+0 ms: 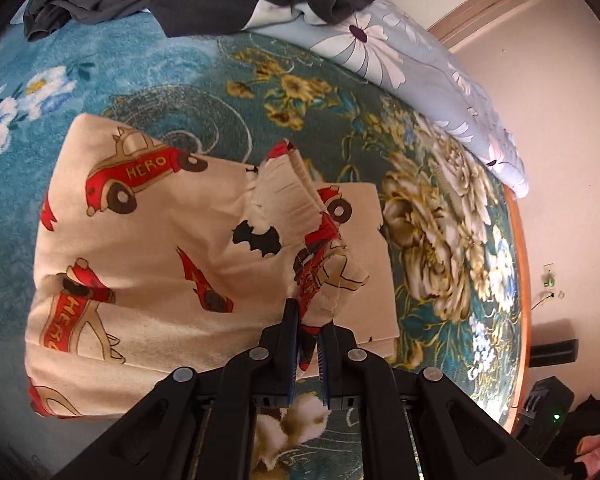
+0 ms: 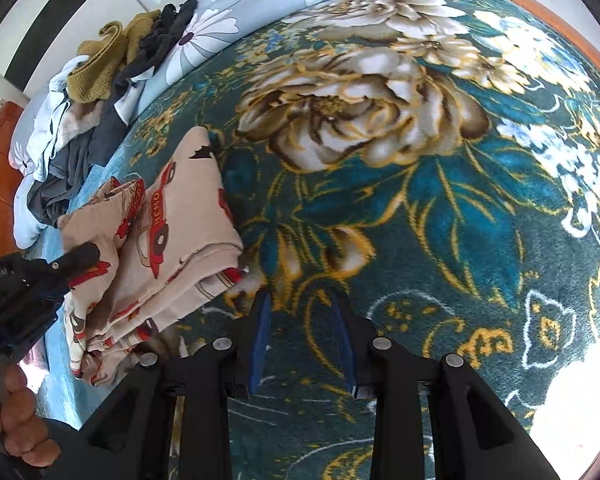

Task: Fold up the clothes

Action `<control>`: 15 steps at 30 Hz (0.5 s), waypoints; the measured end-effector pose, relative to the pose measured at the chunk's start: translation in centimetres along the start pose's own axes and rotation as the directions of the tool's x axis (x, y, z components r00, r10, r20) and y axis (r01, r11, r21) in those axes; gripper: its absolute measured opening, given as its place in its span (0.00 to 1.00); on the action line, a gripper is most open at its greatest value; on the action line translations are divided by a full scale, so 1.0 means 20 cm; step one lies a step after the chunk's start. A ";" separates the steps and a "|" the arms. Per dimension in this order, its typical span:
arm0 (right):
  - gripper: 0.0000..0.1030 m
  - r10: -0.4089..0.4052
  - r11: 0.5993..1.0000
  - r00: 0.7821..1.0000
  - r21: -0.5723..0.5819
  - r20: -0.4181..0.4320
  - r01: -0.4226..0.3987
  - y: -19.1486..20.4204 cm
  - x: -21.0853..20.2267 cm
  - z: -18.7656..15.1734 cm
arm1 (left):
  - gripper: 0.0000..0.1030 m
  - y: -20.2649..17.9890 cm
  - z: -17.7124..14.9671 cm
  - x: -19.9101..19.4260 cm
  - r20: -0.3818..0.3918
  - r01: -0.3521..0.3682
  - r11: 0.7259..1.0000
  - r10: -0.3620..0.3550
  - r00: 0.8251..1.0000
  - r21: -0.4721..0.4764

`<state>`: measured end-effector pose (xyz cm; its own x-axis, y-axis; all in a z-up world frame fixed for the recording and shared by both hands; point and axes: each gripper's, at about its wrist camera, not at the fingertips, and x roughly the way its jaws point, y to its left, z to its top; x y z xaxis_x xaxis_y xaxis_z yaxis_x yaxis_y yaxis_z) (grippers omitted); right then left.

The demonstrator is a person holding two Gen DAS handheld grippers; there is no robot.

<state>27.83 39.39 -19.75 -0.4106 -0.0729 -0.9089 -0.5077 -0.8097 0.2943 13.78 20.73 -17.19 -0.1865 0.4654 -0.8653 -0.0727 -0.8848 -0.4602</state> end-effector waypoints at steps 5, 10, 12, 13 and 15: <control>0.31 -0.005 1.000 1.000 0.003 -0.005 0.005 -0.02 0.02 0.00 | 0.16 0.01 0.02 0.01 -0.051 -0.006 1.000 0.006 0.999 -0.008; 0.31 0.018 0.999 1.000 -0.027 -0.005 -0.018 0.04 0.04 0.03 | 0.63 0.01 0.04 -0.12 -0.032 0.091 0.996 -0.092 0.995 -0.014; 0.31 0.034 0.999 0.999 -0.032 0.000 -0.034 0.07 0.04 0.04 | 0.63 0.03 0.03 -0.20 -0.021 0.143 0.990 -0.144 0.989 -0.017; 0.31 0.049 0.998 0.999 -0.028 0.007 -0.049 0.08 0.03 0.05 | 0.63 0.05 0.03 -0.25 -0.017 0.168 0.986 -0.168 0.986 -0.021; 0.31 0.083 0.996 0.996 -0.014 0.023 -0.082 0.09 0.01 0.08 | 0.65 0.17 0.00 -0.37 0.049 0.157 0.987 -0.156 0.987 -0.026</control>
<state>25.62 38.74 -18.97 -0.4688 -0.1260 -0.8743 -0.4613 -0.8092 0.3639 15.00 14.22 -12.31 -0.2209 0.5960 -0.7720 -0.0757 -0.7996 -0.5957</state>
